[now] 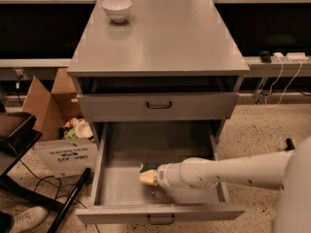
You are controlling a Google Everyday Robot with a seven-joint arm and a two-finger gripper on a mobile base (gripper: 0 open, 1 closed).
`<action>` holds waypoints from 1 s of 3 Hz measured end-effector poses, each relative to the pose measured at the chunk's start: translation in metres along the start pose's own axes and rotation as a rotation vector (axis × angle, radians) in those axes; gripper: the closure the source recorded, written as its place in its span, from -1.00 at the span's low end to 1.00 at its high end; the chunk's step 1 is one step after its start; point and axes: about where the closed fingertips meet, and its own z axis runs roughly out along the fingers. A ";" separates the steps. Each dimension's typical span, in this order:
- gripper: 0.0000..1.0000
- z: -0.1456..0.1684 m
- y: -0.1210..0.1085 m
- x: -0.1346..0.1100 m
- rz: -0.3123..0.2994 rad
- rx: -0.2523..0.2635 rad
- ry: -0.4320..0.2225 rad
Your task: Place sponge into middle drawer
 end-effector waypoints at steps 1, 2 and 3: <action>0.60 0.011 0.001 0.007 0.008 -0.009 0.009; 0.13 0.011 0.001 0.007 0.008 -0.009 0.009; -0.49 0.011 0.001 0.007 0.008 -0.009 0.009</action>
Offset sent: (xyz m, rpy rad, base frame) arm -0.0029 0.0084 -0.0113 0.0097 0.0129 0.0028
